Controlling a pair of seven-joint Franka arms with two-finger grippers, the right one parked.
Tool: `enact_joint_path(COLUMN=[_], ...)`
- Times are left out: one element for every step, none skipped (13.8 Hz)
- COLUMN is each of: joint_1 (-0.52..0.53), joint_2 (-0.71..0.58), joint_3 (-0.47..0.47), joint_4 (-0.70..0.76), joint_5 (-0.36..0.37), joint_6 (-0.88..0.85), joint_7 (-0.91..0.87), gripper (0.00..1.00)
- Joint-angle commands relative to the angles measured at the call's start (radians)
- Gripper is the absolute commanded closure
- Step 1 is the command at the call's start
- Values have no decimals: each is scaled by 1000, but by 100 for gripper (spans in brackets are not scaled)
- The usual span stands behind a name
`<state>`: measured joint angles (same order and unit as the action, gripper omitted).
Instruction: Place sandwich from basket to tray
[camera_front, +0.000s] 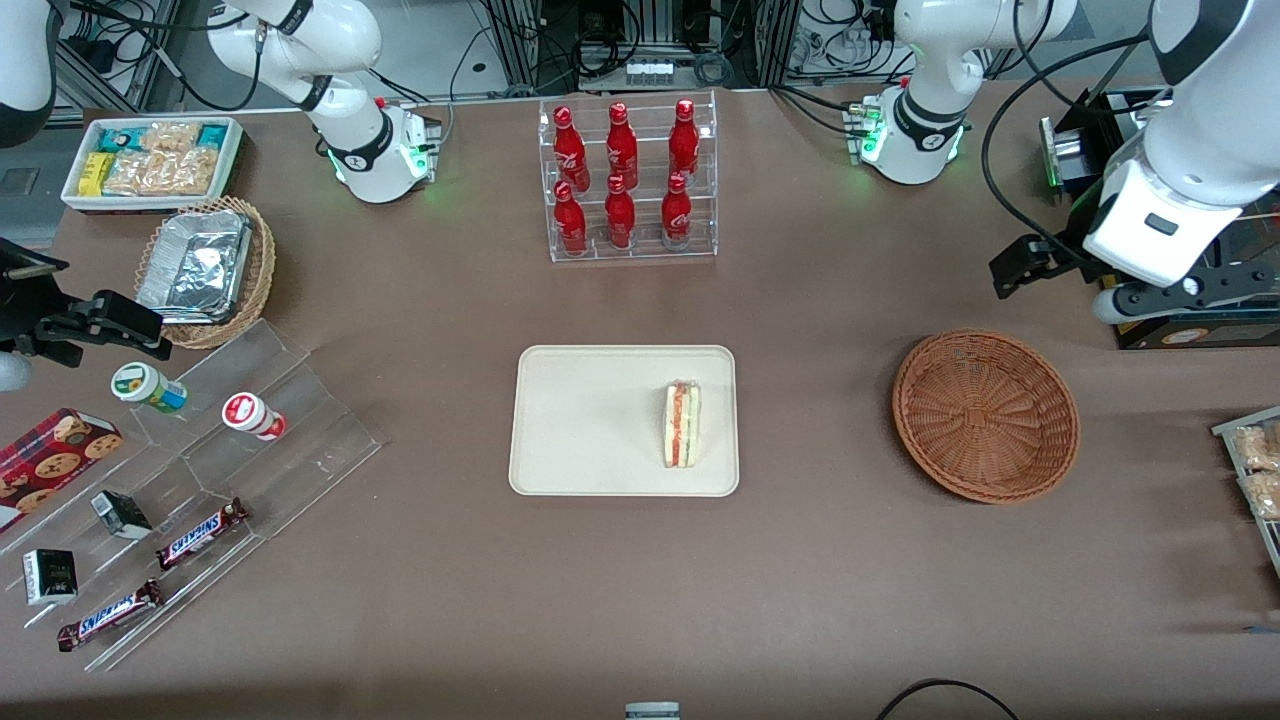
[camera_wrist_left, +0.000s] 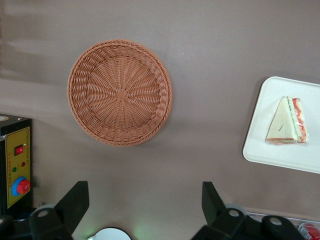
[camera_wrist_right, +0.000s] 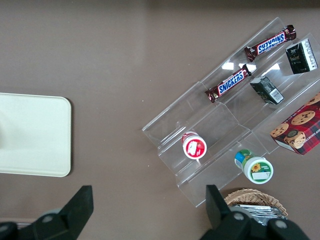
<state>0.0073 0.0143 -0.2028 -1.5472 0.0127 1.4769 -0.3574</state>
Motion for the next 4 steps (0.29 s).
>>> enact_joint_path(joint_1=[89,95,92,83], joint_2=[4,1,1,0], joint_3=[-56,-58,-56,-53], joint_4=[48,49,49,49], joint_5=[-31,-33,-30,-25], joint_6=[-64,-64,-66,-70], joint_7=[20,23,23,21], gripper=[0,0,0,0])
